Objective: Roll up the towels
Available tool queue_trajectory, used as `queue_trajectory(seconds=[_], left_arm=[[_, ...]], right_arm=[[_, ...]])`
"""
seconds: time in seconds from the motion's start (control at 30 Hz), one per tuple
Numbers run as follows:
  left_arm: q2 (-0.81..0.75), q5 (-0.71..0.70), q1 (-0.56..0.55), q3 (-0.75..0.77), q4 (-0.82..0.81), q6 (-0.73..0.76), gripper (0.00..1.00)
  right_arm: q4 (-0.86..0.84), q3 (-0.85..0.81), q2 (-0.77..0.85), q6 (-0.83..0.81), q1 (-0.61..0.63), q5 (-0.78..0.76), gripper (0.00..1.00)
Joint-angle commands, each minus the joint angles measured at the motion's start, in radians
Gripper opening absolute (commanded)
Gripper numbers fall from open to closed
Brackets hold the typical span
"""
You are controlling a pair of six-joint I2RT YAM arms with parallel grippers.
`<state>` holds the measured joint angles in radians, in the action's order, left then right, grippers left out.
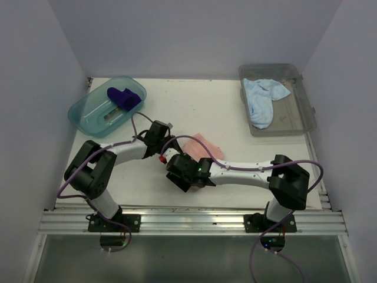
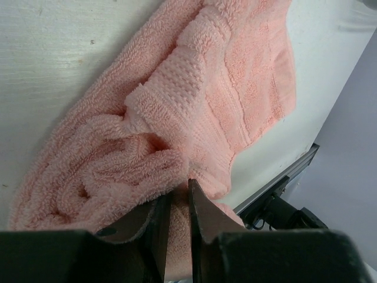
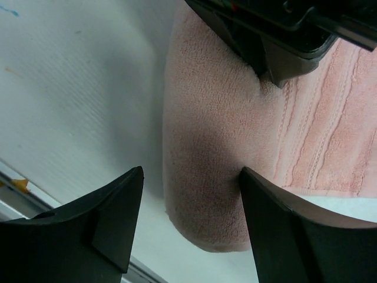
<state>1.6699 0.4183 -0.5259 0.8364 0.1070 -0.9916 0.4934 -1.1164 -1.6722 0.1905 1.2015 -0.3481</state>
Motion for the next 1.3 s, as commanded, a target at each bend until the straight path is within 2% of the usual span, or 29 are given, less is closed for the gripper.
queue_trajectory(seconds=[0.0, 0.07, 0.13, 0.17, 0.2, 0.23, 0.27, 0.33, 0.37, 0.57, 0.63, 0.67, 0.93, 1.17, 1.27], left_arm=[[0.067, -0.098, -0.005, -0.030, 0.085, 0.021, 0.23], [0.060, -0.095, -0.005, -0.031, 0.088, 0.019, 0.25], [0.054, -0.090, -0.005, -0.033, 0.094, 0.022, 0.29], [0.042, -0.087, -0.003, -0.034, 0.095, 0.024, 0.31], [0.033, -0.085, -0.003, -0.037, 0.099, 0.024, 0.34], [0.024, -0.085, -0.003, -0.037, 0.100, 0.021, 0.41], [0.008, -0.069, -0.002, -0.040, 0.099, 0.021, 0.43], [-0.012, -0.050, -0.002, -0.056, 0.085, 0.018, 0.48], [-0.039, -0.040, 0.000, -0.060, 0.083, 0.013, 0.49], [-0.173, 0.032, 0.049, -0.100, 0.092, 0.034, 0.58], [-0.209, 0.046, 0.093, -0.129, 0.089, 0.042, 0.72], [-0.237, 0.051, 0.104, -0.132, 0.094, 0.056, 0.76], [-0.328, 0.097, 0.127, -0.134, 0.112, 0.087, 0.99], [-0.397, 0.022, 0.138, -0.134, 0.138, 0.074, 0.99], [-0.395, -0.010, 0.150, -0.145, 0.125, 0.051, 0.94]], right_arm=[[-0.067, 0.045, -0.032, -0.031, 0.001, -0.077, 0.70], [-0.107, 0.072, -0.050, -0.011, 0.001, -0.112, 0.67], [-0.127, 0.101, -0.084, 0.019, -0.002, -0.141, 0.58], [-0.144, 0.108, -0.092, 0.036, -0.002, -0.140, 0.45], [-0.153, 0.122, -0.099, 0.046, -0.005, -0.131, 0.38], [-0.160, 0.128, -0.100, 0.055, -0.010, -0.124, 0.31], [-0.177, 0.136, -0.095, 0.069, -0.013, -0.109, 0.19], [-0.208, 0.170, -0.058, 0.073, -0.026, -0.079, 0.11], [-0.252, 0.187, -0.038, 0.070, -0.036, -0.004, 0.09], [-0.337, 0.273, 0.078, 0.102, -0.138, 0.253, 0.02], [-0.337, 0.277, 0.086, 0.110, -0.166, 0.322, 0.02], [-0.343, 0.280, 0.091, 0.113, -0.174, 0.342, 0.01], [-0.352, 0.259, 0.060, 0.150, -0.206, 0.510, 0.00], [-0.339, 0.245, 0.037, 0.149, -0.206, 0.508, 0.00], [-0.332, 0.262, 0.057, 0.150, -0.206, 0.488, 0.00]])
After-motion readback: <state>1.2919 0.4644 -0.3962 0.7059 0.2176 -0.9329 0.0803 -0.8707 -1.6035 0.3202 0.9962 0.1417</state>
